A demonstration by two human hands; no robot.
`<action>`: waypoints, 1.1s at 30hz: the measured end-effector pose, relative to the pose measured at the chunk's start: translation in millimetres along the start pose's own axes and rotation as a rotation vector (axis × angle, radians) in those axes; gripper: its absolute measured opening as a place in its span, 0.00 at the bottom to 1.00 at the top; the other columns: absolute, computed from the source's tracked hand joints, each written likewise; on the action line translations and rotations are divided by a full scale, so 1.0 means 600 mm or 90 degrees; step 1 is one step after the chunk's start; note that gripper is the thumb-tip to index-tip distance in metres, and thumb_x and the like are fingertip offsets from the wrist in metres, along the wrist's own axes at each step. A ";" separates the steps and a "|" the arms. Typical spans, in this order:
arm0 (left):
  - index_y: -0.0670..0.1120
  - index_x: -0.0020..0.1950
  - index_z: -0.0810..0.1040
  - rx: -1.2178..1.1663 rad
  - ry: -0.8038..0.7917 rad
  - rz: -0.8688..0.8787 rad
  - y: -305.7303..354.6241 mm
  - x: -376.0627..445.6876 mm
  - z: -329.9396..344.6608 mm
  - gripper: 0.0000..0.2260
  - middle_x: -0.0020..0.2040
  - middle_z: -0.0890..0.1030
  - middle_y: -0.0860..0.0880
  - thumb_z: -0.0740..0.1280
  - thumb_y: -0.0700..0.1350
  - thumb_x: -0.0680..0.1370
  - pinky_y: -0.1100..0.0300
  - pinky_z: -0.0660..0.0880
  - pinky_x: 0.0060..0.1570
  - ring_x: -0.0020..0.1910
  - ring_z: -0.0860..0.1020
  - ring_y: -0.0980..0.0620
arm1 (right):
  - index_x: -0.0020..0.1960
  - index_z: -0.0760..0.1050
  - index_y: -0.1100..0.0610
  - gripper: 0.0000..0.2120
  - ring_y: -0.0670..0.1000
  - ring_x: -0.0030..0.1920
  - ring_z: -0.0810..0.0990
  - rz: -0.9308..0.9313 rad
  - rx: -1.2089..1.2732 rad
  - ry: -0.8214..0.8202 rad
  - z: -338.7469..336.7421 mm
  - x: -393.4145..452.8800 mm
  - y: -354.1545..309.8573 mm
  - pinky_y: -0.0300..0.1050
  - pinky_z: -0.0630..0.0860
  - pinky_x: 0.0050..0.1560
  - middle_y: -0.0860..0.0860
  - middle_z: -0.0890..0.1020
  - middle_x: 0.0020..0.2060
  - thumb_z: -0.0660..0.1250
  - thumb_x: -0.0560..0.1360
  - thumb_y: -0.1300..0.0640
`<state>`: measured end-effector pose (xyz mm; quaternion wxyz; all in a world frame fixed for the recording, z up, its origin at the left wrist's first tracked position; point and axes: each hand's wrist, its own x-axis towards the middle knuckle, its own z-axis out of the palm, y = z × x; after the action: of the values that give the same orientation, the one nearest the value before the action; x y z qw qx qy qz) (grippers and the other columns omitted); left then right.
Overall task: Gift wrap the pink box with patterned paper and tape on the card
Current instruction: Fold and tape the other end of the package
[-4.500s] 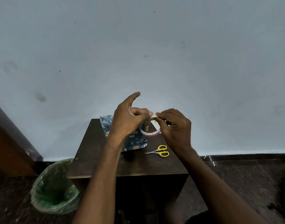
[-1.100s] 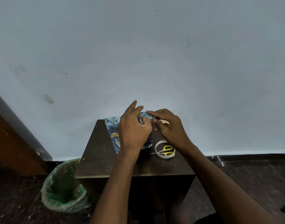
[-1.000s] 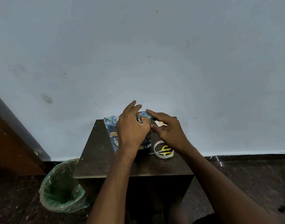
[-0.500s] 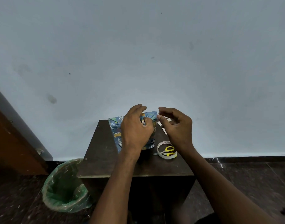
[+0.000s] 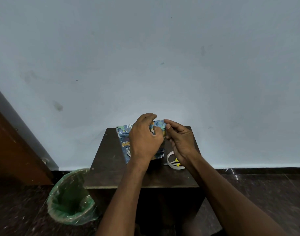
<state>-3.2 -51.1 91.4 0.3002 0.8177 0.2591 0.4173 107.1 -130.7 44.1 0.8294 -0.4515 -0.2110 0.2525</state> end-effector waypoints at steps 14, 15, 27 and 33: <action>0.46 0.65 0.85 -0.009 0.012 0.031 -0.009 0.002 0.001 0.21 0.63 0.84 0.53 0.65 0.45 0.73 0.52 0.80 0.62 0.60 0.83 0.52 | 0.71 0.78 0.56 0.24 0.52 0.53 0.81 0.064 0.016 -0.161 -0.018 0.010 -0.032 0.41 0.79 0.50 0.57 0.85 0.58 0.68 0.78 0.71; 0.47 0.65 0.85 -0.013 0.012 0.037 -0.010 0.002 0.002 0.21 0.64 0.84 0.53 0.65 0.45 0.73 0.50 0.81 0.62 0.61 0.83 0.53 | 0.73 0.77 0.54 0.26 0.52 0.54 0.82 0.059 -0.011 -0.177 -0.017 0.010 -0.036 0.43 0.80 0.53 0.58 0.85 0.60 0.69 0.77 0.72; 0.49 0.75 0.76 0.036 0.084 0.090 -0.101 -0.007 -0.059 0.29 0.69 0.79 0.52 0.72 0.53 0.74 0.45 0.74 0.66 0.67 0.78 0.50 | 0.67 0.80 0.55 0.20 0.52 0.57 0.84 -0.031 -0.259 -0.113 0.002 0.007 -0.021 0.58 0.81 0.50 0.53 0.87 0.58 0.69 0.79 0.70; 0.48 0.72 0.78 -0.052 0.125 0.035 -0.098 -0.013 -0.061 0.30 0.55 0.80 0.54 0.83 0.42 0.71 0.64 0.76 0.58 0.55 0.79 0.56 | 0.73 0.75 0.54 0.29 0.48 0.62 0.84 -0.059 -0.246 -0.049 0.026 0.015 -0.005 0.43 0.83 0.50 0.45 0.85 0.61 0.70 0.77 0.73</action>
<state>-48.2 -5.7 63.1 0.2949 0.7669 0.2478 0.5133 106.1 -116.6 55.8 0.7295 -0.5818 -0.3078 0.1859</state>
